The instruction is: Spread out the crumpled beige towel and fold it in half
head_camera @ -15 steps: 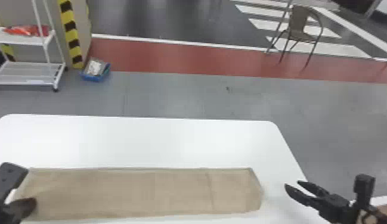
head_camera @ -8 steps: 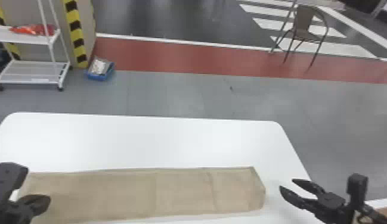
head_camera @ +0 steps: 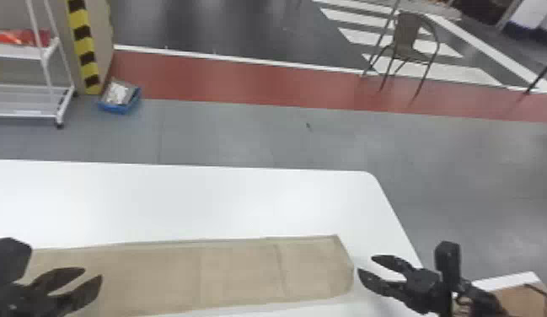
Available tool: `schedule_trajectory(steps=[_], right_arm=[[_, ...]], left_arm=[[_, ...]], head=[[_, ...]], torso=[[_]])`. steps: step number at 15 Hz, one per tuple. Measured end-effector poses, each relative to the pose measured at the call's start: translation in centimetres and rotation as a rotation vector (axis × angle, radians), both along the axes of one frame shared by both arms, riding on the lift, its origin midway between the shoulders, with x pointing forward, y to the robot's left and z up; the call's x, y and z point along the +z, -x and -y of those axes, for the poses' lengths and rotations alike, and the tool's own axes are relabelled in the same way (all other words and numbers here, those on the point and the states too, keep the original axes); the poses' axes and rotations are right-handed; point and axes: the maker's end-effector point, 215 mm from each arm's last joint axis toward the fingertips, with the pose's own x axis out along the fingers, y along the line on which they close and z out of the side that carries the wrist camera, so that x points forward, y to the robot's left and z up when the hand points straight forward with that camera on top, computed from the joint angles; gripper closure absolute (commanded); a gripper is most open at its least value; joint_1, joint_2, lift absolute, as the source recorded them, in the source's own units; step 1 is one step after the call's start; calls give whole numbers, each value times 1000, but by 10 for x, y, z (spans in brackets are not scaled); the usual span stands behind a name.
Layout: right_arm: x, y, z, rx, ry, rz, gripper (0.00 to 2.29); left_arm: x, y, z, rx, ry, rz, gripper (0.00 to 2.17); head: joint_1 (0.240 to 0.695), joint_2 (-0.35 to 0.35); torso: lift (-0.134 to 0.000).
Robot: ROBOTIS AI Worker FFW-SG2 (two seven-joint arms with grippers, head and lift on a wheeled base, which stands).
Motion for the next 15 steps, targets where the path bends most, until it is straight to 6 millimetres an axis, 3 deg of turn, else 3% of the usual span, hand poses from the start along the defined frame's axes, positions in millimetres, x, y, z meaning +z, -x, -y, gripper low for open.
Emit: schedule_trajectory(steps=[4,6,7,8,12,15], right_arm=[[-9,-2,-28,70,-46,-48,478],[-9,-2,-41,93,-77,-60,650],[-8,-1,-46,105,-94,-64,650],[-6,-1,-50,114,-110,-67,650],[2,3,-56,99,-220,-125,616],[5,-6,-57,89,-233,-137,451]], left_arm=[[-16,3,39,-70,22,-23,734],[-20,5,49,-92,7,-35,734],[-21,5,51,-100,-11,-39,748],[-24,5,50,-102,-27,-50,991],[-32,6,43,-93,-62,-76,991],[-37,8,47,-105,-73,-84,991]], head=[[695,-336],[695,-332],[695,-330],[695,-325],[695,-309],[695,-308]], torso=[[0],[0],[0],[0],[0],[0]])
